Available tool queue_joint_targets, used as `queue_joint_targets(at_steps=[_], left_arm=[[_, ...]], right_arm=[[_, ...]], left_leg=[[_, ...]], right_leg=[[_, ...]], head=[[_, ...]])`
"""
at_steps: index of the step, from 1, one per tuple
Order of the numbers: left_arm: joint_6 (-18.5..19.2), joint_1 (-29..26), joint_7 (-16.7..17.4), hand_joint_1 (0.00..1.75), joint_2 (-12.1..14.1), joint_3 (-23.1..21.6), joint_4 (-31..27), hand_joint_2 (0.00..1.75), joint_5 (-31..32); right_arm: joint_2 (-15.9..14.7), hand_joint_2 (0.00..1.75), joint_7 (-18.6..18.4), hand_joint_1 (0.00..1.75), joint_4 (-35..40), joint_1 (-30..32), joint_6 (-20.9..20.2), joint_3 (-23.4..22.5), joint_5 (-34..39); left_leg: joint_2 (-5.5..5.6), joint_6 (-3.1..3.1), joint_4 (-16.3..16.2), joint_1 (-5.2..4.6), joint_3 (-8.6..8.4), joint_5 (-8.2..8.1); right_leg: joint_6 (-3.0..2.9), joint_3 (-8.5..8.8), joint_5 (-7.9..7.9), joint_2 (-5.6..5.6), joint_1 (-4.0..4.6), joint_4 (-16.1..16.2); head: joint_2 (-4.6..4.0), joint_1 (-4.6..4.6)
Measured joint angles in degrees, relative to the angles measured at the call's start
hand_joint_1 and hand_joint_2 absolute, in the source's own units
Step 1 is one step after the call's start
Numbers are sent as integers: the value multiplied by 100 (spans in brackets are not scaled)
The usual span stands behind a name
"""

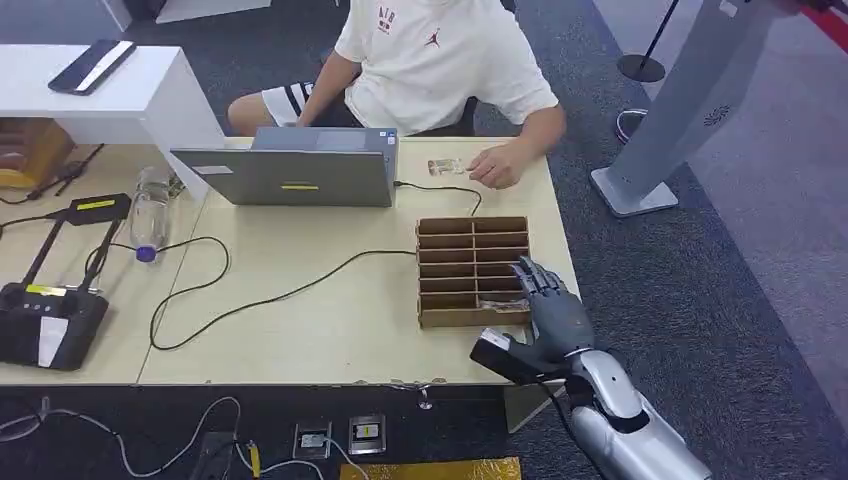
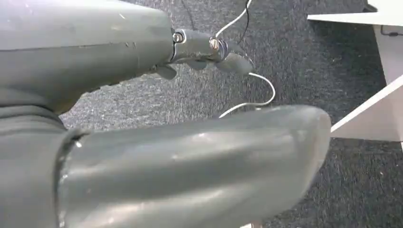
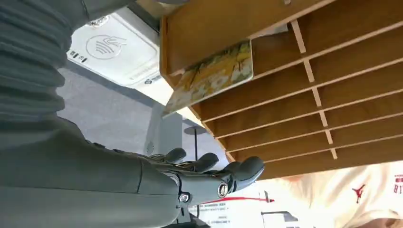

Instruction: Pass the card to the sensor for recognition and then transmit it.

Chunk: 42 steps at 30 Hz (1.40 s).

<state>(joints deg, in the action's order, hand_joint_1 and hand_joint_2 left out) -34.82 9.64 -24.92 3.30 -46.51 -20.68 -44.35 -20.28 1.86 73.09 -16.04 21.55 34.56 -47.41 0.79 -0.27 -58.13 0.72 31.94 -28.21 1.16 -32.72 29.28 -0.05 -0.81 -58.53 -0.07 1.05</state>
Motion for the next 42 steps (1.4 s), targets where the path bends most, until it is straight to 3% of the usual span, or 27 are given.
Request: queue_joint_targets(at_steps=[5,6,7,16,42], left_arm=[[-2,-1,-26,0,-9,4,13,0,-20],[-2,-1,-28,0,-13,4,15,0,-28],[-2,-2,-28,0,-20,4,15,0,-31],[-2,-1,-28,0,-24,4,26,0,-61],[20,38,-28,0,-26,4,35,0,20]], right_arm=[[35,175,-2,3,-55,-56,-125,24,11],[37,175,0,141,-63,-66,-135,28,31],[39,175,2,175,-79,-76,-151,31,44],[57,175,52,175,-90,-144,-308,50,225],[107,175,44,175,-138,-175,-15,46,286]], left_leg=[[0,0,0,0,0,0],[0,0,0,0,0,0],[0,0,0,0,0,0],[0,0,0,0,-1,0],[0,0,0,0,-1,0]], right_leg=[[0,0,0,0,0,0],[0,0,0,0,0,0],[0,0,0,-1,0,0],[0,0,0,0,0,0],[0,0,0,1,0,0]], head=[[0,0],[0,0],[0,0],[0,0],[0,0]])
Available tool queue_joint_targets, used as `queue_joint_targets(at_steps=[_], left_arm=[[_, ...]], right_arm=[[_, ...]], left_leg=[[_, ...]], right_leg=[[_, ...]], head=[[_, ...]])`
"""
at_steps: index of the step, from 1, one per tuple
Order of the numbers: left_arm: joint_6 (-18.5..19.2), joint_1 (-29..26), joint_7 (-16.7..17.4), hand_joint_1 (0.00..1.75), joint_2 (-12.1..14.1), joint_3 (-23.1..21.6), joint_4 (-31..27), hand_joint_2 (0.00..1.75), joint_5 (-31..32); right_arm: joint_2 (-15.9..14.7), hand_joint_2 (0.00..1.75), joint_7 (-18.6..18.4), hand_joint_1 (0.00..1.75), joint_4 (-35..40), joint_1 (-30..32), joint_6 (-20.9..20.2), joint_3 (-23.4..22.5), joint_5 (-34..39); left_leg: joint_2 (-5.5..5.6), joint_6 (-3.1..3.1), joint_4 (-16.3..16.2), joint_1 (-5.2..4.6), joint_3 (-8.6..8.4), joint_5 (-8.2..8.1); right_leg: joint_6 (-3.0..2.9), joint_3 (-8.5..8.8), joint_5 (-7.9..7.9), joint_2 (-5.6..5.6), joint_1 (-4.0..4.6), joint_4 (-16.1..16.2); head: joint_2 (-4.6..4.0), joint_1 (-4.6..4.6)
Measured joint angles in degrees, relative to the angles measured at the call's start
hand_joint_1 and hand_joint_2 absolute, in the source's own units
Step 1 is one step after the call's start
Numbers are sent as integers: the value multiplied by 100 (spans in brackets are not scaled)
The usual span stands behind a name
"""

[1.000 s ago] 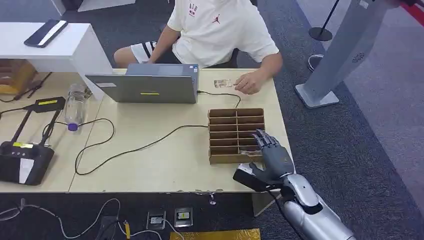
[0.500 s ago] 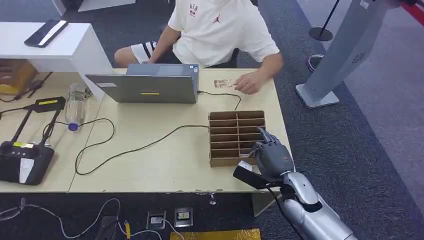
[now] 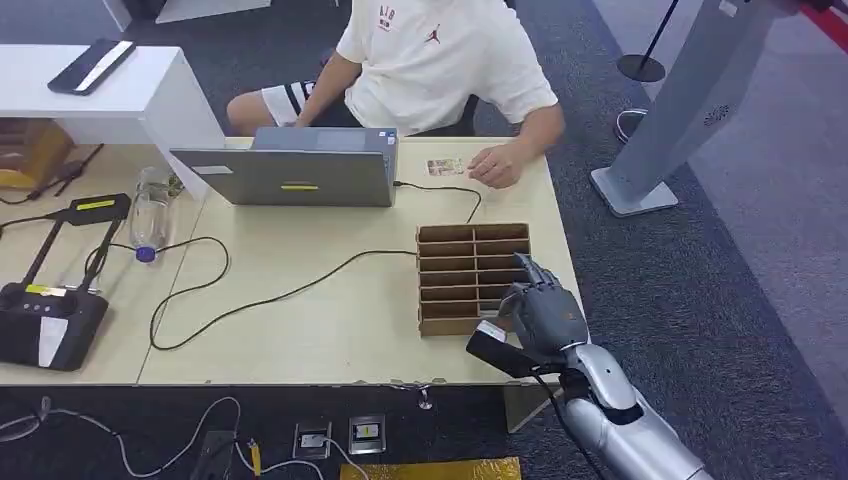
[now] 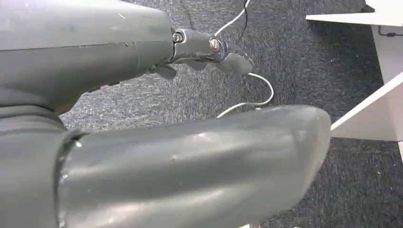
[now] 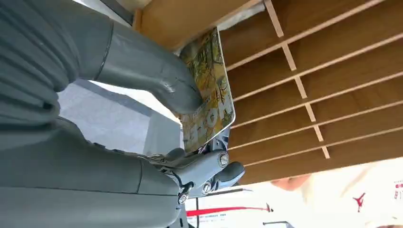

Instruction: Pass the card to the sensor for recognition and then transmit it.

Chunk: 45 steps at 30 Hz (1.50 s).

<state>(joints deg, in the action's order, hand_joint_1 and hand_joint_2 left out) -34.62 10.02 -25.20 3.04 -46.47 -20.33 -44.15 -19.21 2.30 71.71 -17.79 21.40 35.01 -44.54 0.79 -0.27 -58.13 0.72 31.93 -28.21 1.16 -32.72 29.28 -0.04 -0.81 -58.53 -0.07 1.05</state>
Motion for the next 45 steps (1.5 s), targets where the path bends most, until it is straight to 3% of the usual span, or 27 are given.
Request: queue_joint_targets(at_steps=[12,16,23,33,45], left_arm=[[-17,75,-17,0,0,0,4,0,181],[-17,154,-18,0,-11,-2,13,0,238],[-13,201,-17,0,-15,-2,15,0,348],[15,297,70,0,-15,-52,15,0,516],[7,275,70,0,-11,-70,-44,0,479]], right_arm=[[11,175,749,175,-129,-928,548,-672,166],[-7,175,977,175,-304,-1558,562,-1101,179],[9,175,1441,175,-770,-2534,478,-1471,87],[269,175,1934,175,-2187,-3668,435,-1414,-212],[802,175,1777,175,-3718,-4218,186,-981,-492]], left_leg=[[-5,0,-2,-4,-2,4],[-6,0,-3,-5,-3,5],[-5,1,-2,-5,4,6],[-1,-1,-2,-5,11,9],[7,-2,-2,-1,11,9]], right_leg=[[-3,-2,-11,5,-4,0],[-2,-1,-12,3,-5,0],[-2,-6,-12,3,-6,-2],[-1,-6,-12,0,-5,-5],[-2,-6,-11,-10,-1,-4]], head=[[0,-2],[0,2],[0,0],[0,0],[0,2]])
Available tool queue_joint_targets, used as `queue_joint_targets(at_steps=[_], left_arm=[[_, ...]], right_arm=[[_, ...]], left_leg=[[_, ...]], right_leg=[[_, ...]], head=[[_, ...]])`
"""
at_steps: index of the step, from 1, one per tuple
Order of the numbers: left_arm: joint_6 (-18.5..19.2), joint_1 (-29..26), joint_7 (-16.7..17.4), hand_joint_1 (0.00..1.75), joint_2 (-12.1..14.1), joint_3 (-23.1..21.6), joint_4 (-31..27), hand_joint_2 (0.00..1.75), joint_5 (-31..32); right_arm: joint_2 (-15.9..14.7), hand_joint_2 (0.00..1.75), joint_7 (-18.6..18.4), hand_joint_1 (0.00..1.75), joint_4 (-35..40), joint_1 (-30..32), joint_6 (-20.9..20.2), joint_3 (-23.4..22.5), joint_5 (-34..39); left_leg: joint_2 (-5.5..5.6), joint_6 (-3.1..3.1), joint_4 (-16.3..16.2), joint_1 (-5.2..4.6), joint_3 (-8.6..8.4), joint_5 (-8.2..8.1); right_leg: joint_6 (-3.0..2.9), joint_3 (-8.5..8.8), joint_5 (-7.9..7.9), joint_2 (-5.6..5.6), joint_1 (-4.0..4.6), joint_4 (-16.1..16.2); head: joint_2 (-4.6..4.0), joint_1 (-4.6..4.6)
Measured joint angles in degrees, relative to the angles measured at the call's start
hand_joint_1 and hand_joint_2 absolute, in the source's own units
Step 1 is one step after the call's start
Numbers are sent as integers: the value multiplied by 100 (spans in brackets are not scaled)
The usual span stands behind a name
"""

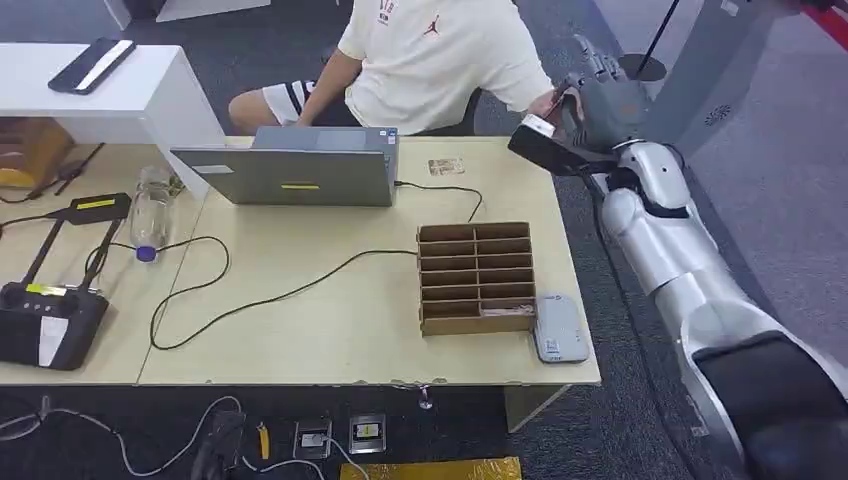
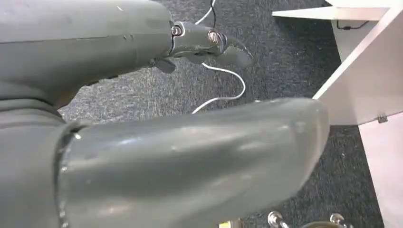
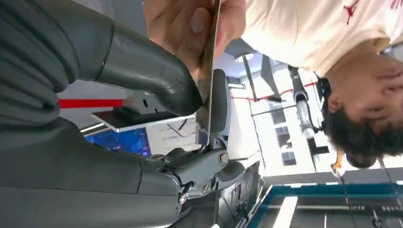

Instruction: Pass the card to the sensor for recognition and then transmit it.

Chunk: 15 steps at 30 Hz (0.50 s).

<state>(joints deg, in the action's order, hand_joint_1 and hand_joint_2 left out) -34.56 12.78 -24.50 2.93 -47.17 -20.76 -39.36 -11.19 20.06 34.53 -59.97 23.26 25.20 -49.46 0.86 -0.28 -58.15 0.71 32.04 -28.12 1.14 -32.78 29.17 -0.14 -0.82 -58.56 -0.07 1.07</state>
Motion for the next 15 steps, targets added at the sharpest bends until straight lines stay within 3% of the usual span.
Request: queue_joint_targets(at_steps=[1,2,4,5,11,15], left_arm=[[0,-15,0,0,0,0,-11,0,-4],[-2,-35,0,0,4,0,-24,0,-17],[-7,-69,0,0,15,0,-37,0,-35],[-11,-84,0,0,20,0,-39,0,-48],[-13,-155,68,0,83,-4,-127,0,-61],[328,-18,463,0,519,-107,-171,0,96]], right_arm=[[24,175,-17,145,-70,0,-18,22,-2],[44,175,-33,24,-135,0,-35,65,-7],[76,175,-59,24,-246,0,-50,105,-2],[87,175,-85,0,-293,2,-68,118,7],[135,175,-94,0,-529,2,-2,195,70],[181,175,-98,0,-588,-7,225,232,138]], left_leg=[[1,0,0,0,0,0],[1,0,0,0,0,0],[1,0,0,0,0,0],[0,0,0,0,0,0],[1,-1,0,0,0,1],[-1,-6,0,11,-2,4]], right_leg=[[0,0,0,-1,0,0],[0,0,0,-2,0,0],[0,0,0,-1,0,1],[0,0,0,0,0,1],[0,-1,0,-1,0,0],[0,-2,0,6,12,-1]], head=[[0,-2],[0,-2],[0,-2],[0,-2],[0,-2],[0,-7]])
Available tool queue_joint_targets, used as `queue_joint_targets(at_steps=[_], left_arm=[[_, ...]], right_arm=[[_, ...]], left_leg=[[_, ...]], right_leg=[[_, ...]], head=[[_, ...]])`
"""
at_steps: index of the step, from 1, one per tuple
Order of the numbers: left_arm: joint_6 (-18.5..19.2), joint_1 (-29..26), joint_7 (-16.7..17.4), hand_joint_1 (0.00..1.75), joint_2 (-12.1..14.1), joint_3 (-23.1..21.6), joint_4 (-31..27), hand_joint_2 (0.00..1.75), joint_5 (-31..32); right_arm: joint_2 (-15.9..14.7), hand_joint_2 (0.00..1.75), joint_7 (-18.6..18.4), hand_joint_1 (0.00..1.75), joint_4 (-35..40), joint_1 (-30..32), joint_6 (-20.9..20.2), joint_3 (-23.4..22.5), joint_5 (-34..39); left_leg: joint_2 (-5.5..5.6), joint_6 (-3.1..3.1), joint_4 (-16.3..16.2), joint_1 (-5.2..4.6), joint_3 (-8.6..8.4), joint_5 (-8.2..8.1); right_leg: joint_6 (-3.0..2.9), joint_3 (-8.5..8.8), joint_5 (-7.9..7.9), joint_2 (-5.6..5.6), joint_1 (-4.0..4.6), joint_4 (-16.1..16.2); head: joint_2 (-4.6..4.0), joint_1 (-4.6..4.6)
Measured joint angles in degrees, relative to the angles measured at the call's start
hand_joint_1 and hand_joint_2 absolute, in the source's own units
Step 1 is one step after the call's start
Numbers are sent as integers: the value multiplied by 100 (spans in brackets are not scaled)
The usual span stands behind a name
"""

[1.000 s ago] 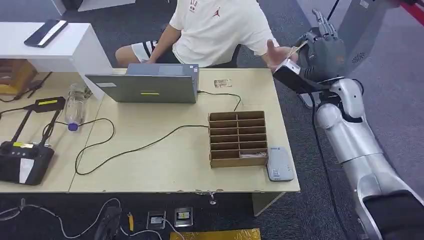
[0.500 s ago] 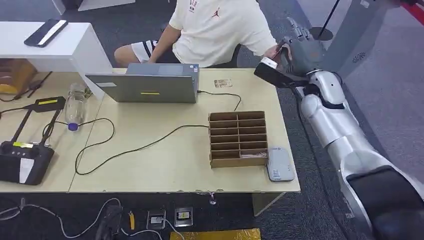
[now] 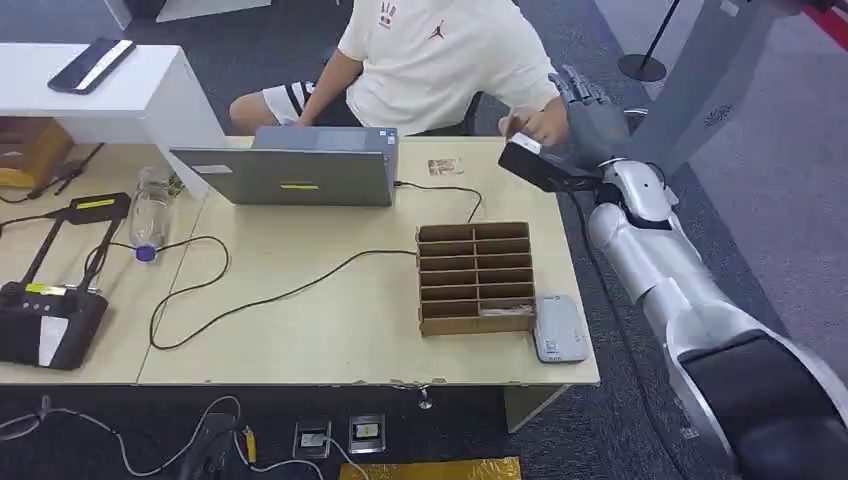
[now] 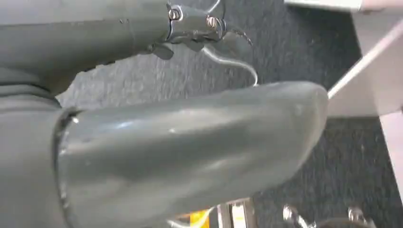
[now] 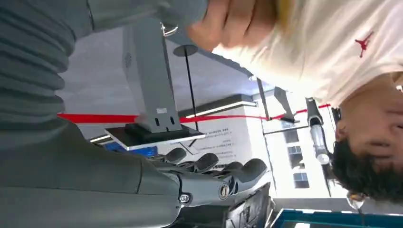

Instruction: Pass the card to the sensor for recognition and then transmit it.

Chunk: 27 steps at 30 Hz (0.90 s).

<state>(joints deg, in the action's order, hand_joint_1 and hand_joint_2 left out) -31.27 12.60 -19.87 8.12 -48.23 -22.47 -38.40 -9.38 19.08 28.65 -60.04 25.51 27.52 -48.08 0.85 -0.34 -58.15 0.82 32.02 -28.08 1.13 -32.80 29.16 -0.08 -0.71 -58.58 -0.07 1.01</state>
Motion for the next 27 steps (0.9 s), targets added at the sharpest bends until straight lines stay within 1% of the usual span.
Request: queue_joint_targets(at_steps=[3,5,9,12,14,16,18,19,20,22,23,24,25,27], left_arm=[[41,60,15,0,218,-38,-13,0,11],[13,64,15,0,298,-72,-48,0,15],[-62,46,15,0,362,-143,-101,0,-59],[-134,11,15,0,456,-171,-125,0,-208],[-169,-35,15,0,511,-175,-149,0,-348],[-193,-105,13,0,563,-186,-186,0,-626],[-258,-198,-51,0,596,-186,-188,0,-840],[-298,-253,-108,0,592,-186,-188,0,-932],[-363,-317,-281,0,557,-186,-188,0,-1106],[-407,-406,-587,0,375,-140,-175,0,-1268],[-411,-430,-703,0,270,-92,-170,0,-1340],[-413,-441,-760,0,175,-25,-162,0,-1375],[-416,-459,-794,0,89,19,-151,0,-1390],[-416,-478,-824,0,-108,135,-125,0,-1371]], right_arm=[[17,175,4,0,-33,-1,22,2,26],[20,175,22,0,-63,-6,72,2,52],[11,175,219,0,-81,-39,416,0,409],[-125,175,306,0,-81,-121,700,-57,789],[-254,175,330,0,-81,-154,815,-166,1012],[-521,175,374,0,-79,-166,990,-354,1406],[-888,175,398,0,-79,-156,1137,-560,1747],[-1039,175,387,0,-79,-128,1187,-648,1856],[-1324,175,363,0,-81,-57,1298,-810,2028],[-1719,175,343,0,-81,257,1410,-1069,2416],[-1942,175,188,0,-83,466,1431,-1279,2616],[-2115,175,118,0,-92,681,1436,-1520,2723],[-2239,175,147,0,-107,886,1429,-1732,2873],[-2476,175,373,0,-157,1331,1383,-2322,3400]], left_leg=[[0,-1,0,0,-1,0],[0,-3,0,0,0,2],[-1,-3,-1,-2,-2,2],[-1,-3,-2,-4,0,2],[-3,-2,-5,-6,-6,1],[4,-1,-7,-7,-6,0],[9,0,-9,-8,-2,-1],[6,1,-9,-10,-6,-2],[4,3,-9,-9,-6,-8],[8,14,-8,-10,-18,-18],[11,16,-8,-9,-18,-19],[19,18,-7,-9,-11,-20],[21,19,-7,-8,-4,-21],[10,26,-7,-8,-6,-30]], right_leg=[[-1,-1,0,-1,0,-3],[-1,0,1,-3,0,-5],[0,0,0,4,-2,0],[0,0,0,2,-4,5],[0,-5,0,3,-5,8],[0,-1,0,-7,-6,10],[0,-5,1,-14,-7,15],[0,-7,1,-10,-7,23],[0,1,1,-7,-8,25],[2,22,2,-13,-7,41],[2,24,2,-20,-7,44],[4,27,3,-24,-7,46],[4,28,3,-26,-7,47],[5,28,2,-22,-6,52]], head=[[0,0],[0,5],[0,11],[0,4],[0,4],[0,7],[0,7],[0,7],[0,4],[0,4],[0,0],[0,11],[0,9],[0,7]])
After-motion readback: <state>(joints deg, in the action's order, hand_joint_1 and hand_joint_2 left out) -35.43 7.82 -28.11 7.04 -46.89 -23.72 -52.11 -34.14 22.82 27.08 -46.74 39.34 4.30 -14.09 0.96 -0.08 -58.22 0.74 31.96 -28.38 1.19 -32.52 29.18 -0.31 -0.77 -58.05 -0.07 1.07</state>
